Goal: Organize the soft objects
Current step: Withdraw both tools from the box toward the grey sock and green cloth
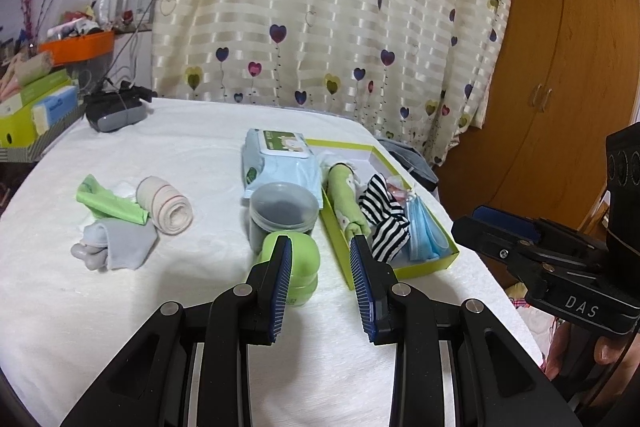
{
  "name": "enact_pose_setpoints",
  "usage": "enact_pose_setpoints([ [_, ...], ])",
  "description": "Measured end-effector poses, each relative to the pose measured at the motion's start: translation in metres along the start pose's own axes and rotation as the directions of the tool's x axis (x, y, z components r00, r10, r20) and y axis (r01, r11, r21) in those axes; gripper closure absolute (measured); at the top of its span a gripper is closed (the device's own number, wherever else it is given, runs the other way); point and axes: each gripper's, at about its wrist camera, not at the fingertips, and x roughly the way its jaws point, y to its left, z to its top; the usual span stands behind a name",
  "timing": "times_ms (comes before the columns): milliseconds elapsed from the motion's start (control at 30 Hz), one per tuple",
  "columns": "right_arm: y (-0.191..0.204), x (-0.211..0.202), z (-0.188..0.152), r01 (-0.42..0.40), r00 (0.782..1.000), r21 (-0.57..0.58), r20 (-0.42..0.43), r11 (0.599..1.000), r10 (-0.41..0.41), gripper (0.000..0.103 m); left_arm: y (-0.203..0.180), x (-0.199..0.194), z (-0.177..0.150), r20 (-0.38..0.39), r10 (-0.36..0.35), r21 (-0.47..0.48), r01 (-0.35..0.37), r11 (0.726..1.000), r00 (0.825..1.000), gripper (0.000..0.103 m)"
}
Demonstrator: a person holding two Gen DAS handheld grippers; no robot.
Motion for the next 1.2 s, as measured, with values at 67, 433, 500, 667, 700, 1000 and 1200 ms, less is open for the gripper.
enact_pose_setpoints([
  [67,0.002,0.001,0.001,-0.005,1.0,-0.002,-0.001,1.0,0.005,0.058,0.002,-0.002,0.001,0.003,0.004,-0.001,-0.004,1.0,1.0,0.074],
  [433,0.009,0.004,0.008,-0.035,0.999,-0.02,0.001,0.999,0.035,0.058,0.011,-0.006,0.011,0.013,0.023,-0.006,-0.023,1.0,1.0,0.074],
  [500,0.009,0.005,0.008,-0.033,0.999,-0.015,-0.003,0.999,0.033,0.058,0.012,-0.005,0.01,0.012,0.028,-0.01,-0.028,1.0,1.0,0.074],
  [667,0.006,0.009,0.008,-0.052,0.998,-0.009,-0.019,0.999,0.052,0.058,0.015,0.0,0.011,0.002,0.026,-0.018,-0.026,0.999,1.0,0.074],
  [700,0.005,0.009,0.009,-0.057,0.998,-0.01,-0.019,0.998,0.057,0.058,0.016,0.0,0.011,0.007,0.039,-0.02,-0.039,0.999,0.999,0.074],
  [1000,0.001,0.014,0.012,-0.069,0.998,0.0,-0.006,0.998,0.069,0.058,0.03,0.004,0.011,-0.01,0.074,-0.033,-0.074,0.997,0.997,0.074],
  [1200,0.01,0.018,0.014,-0.086,0.996,-0.026,-0.005,0.996,0.086,0.058,0.038,0.006,0.007,-0.016,0.07,-0.045,-0.07,0.997,0.997,0.074],
])
